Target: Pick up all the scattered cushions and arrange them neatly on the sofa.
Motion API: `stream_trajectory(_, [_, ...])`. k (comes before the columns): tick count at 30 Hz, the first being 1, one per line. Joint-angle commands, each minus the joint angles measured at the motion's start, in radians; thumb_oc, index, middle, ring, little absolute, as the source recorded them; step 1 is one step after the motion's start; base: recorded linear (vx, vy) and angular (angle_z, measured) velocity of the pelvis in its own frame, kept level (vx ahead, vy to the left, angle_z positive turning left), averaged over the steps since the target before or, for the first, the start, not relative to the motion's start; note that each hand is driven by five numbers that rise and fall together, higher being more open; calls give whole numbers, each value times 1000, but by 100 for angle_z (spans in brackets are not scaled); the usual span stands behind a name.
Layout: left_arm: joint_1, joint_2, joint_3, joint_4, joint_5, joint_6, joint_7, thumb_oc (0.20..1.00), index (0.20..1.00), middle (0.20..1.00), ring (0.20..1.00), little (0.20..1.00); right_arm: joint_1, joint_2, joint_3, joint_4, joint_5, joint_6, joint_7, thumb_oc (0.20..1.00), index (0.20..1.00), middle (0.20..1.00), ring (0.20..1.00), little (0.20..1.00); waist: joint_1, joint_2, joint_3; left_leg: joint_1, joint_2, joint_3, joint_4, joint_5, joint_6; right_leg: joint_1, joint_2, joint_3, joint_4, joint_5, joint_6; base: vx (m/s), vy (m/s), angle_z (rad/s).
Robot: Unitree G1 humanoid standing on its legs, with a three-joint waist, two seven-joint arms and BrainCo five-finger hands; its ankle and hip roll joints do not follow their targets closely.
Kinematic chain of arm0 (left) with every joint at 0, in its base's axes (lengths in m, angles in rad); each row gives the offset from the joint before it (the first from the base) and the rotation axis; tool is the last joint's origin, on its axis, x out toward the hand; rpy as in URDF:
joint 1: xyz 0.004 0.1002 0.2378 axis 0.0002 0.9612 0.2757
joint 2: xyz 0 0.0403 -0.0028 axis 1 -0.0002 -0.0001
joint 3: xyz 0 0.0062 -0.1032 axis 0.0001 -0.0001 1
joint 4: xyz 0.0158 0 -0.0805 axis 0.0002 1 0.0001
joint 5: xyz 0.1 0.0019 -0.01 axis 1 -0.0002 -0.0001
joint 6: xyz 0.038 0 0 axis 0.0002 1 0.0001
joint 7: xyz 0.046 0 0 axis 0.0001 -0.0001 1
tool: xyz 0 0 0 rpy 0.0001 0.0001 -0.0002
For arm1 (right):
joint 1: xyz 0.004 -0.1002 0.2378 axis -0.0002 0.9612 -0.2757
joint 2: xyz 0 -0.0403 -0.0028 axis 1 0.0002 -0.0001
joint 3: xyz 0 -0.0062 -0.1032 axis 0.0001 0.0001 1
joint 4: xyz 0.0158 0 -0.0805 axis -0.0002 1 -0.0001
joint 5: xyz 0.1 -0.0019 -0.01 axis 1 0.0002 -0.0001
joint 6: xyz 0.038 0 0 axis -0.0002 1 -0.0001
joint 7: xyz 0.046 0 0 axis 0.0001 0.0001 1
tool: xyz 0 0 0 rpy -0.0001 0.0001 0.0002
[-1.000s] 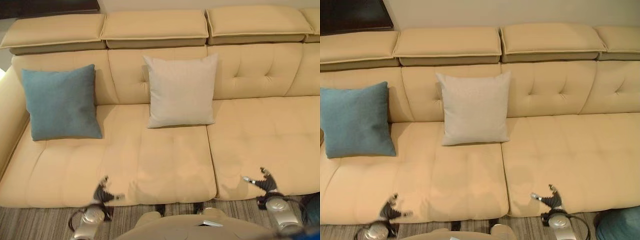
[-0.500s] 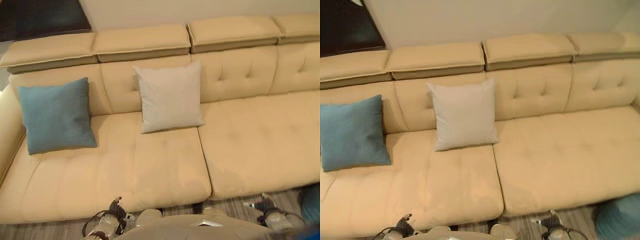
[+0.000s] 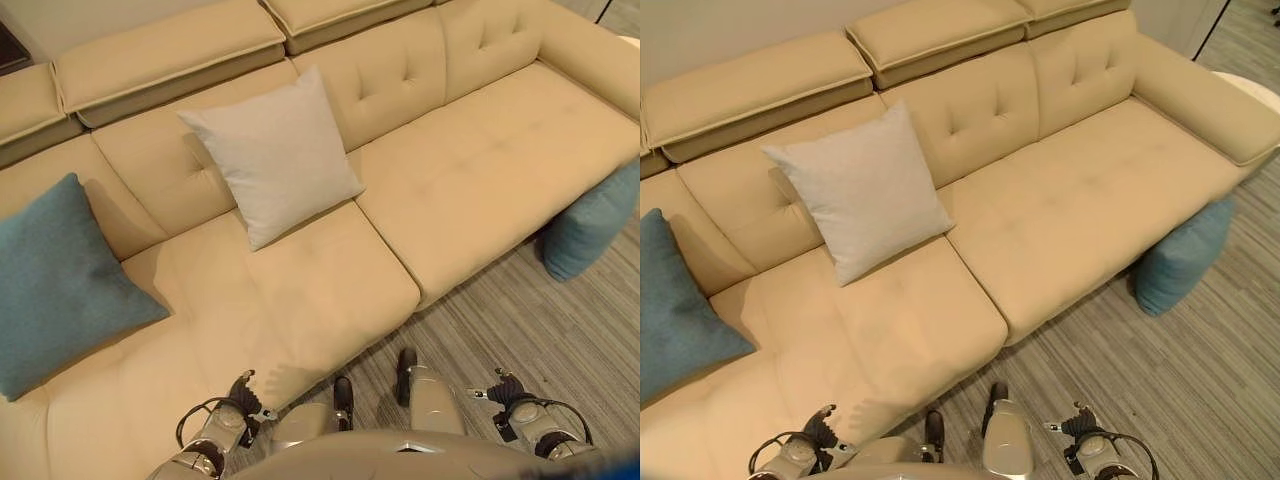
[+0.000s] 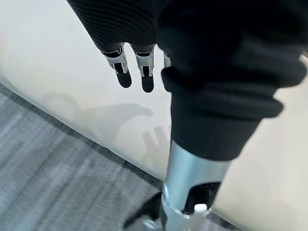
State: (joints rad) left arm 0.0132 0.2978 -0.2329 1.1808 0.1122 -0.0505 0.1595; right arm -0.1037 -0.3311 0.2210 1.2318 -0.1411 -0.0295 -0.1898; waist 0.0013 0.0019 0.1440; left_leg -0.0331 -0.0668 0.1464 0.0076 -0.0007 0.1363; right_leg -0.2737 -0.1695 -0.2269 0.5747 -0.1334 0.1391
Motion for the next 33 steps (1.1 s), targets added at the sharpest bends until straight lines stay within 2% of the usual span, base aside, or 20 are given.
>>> stream_trajectory(1, [-13,17,16,30,57,1,14,1000,1000,1000,1000,1000,-17,-36,-4,-35,-5,-18,-34,1000,1000,1000,1000,1000,51,-29,-13,4,8,-106,77,-136,-102,202,2,-79,-377,86,1,-135,-118,-146])
stream_trajectory(3, [-6,12,24,33,62,-1,24,1000,1000,1000,1000,1000,-17,-29,3,-39,-11,-18,-42,1000,1000,1000,1000,1000,60,-43,-26,-8,19,-66,103,-142,-110,232,22,-52,-457,91,12,-58,-185,-128])
stream_trajectory(4, [-22,1,15,30,65,5,31,1000,1000,1000,1000,1000,-9,-28,-2,-38,-2,-17,-45,1000,1000,1000,1000,1000,48,-50,-28,-12,23,-61,121,-144,-117,254,49,-11,-501,89,7,-19,-188,-74])
stream_trajectory(6, [-32,-6,7,27,66,6,31,1000,1000,1000,1000,1000,-2,-25,-4,-36,2,-18,-47,1000,1000,1000,1000,1000,43,-52,-28,-10,27,-61,125,-143,-122,263,58,-1,-516,90,4,-20,-155,-16])
stream_trajectory(7, [-47,-20,-20,3,69,12,28,1000,1000,1000,1000,1000,31,-12,-25,-16,29,-15,-57,1000,1000,1000,1000,1000,19,-61,-24,-13,41,-74,160,-146,-136,293,76,19,-565,101,-8,-97,-167,-20])
stream_trajectory(8, [-55,-30,-37,-13,55,7,30,1000,1000,1000,1000,1000,37,-8,-21,-6,35,-12,-61,1000,1000,1000,1000,1000,23,-65,-10,-31,20,-141,208,-151,-146,289,80,50,-581,115,-13,-159,-99,6])
stream_trajectory(9, [-63,-51,-56,-27,28,6,32,1000,1000,1000,1000,1000,42,-10,-24,6,44,-9,-67,1000,1000,1000,1000,1000,36,-56,1,-67,-29,-316,176,-136,-160,269,90,111,-578,125,-10,-128,50,22])
stream_trajectory(11, [-67,-56,-63,-19,31,9,32,1000,1000,1000,1000,1000,42,-9,-34,5,59,-10,-68,1000,1000,1000,1000,1000,29,-51,-2,-67,-28,-317,156,-131,-159,262,91,117,-576,125,-7,-52,101,-131])
stream_trajectory(12, [-76,-58,-68,-6,40,11,32,1000,1000,1000,1000,1000,43,-2,-52,3,80,-9,-68,1000,1000,1000,1000,1000,13,-41,-4,-67,-15,-285,125,-118,-157,243,85,131,-575,134,2,-55,153,-136])
stream_trajectory(16, [-80,-61,-77,-6,51,6,34,1000,1000,1000,1000,1000,34,7,-50,-7,80,-4,-79,1000,1000,1000,1000,1000,6,-28,1,-37,-1,-213,66,-103,-135,175,64,161,-549,166,29,-88,164,-70])
stream_trajectory(18, [-86,-47,-71,-20,49,5,34,1000,1000,1000,1000,1000,22,15,-38,-8,71,-1,-78,1000,1000,1000,1000,1000,18,-26,19,-23,14,-154,44,-96,-125,134,38,113,-495,180,41,-127,119,-121])
stream_trajectory(21, [-88,-39,-57,-14,47,8,31,1000,1000,1000,1000,1000,19,14,-37,-11,61,-5,-80,1000,1000,1000,1000,1000,41,-21,24,-10,29,-97,36,-98,-122,140,-14,-75,-455,160,25,-51,29,-171])
stream_trajectory(23, [-83,-33,-42,-5,46,8,29,1000,1000,1000,1000,1000,21,13,-39,-2,54,-6,-80,1000,1000,1000,1000,1000,49,-25,17,6,39,-50,34,-100,-121,162,-19,-176,-431,138,14,-3,-3,-61])
stream_trajectory(24, [-83,-32,-42,-5,46,8,29,1000,1000,1000,1000,1000,21,13,-39,-2,54,-6,-80,1000,1000,1000,1000,1000,49,-26,18,8,39,-51,34,-100,-121,163,-19,-176,-432,138,14,13,-56,-69])
stream_trajectory(25, [-74,-31,-28,-2,39,9,32,1000,1000,1000,1000,1000,21,10,-41,0,55,-7,-80,1000,1000,1000,1000,1000,62,-31,15,20,47,-8,35,-106,-124,188,-26,-231,-446,138,18,41,-104,-53])
stream_trajectory(28, [-74,-32,-29,-1,43,9,31,1000,1000,1000,1000,1000,23,3,-43,-5,62,-9,-83,1000,1000,1000,1000,1000,56,-32,16,32,59,4,49,-117,-130,189,-10,-205,-469,137,12,93,-164,-51])
stream_trajectory(30, [-82,-44,-45,-3,45,8,29,1000,1000,1000,1000,1000,31,-2,-53,-12,81,-16,-91,1000,1000,1000,1000,1000,37,-32,17,26,70,8,93,-131,-147,210,12,-184,-514,140,5,122,-223,-20])
stream_trajectory(31, [-85,-49,-51,-7,43,7,27,1000,1000,1000,1000,1000,37,-3,-55,-17,86,-20,-94,1000,1000,1000,1000,1000,30,-34,18,20,77,8,123,-140,-153,218,22,-174,-526,137,-1,141,-244,3])
stream_trajectory(32, [-90,-57,-61,-18,34,6,24,1000,1000,1000,1000,1000,41,-3,-56,-19,95,-22,-95,1000,1000,1000,1000,1000,22,-38,23,-3,90,7,212,-161,-164,238,34,-158,-546,128,-12,98,-173,5])
stream_trajectory(33, [-91,-57,-61,-18,34,6,24,1000,1000,1000,1000,1000,40,-3,-56,-19,95,-22,-95,1000,1000,1000,1000,1000,20,-40,20,-9,88,5,212,-157,-163,233,32,-160,-547,130,-12,130,-211,0])
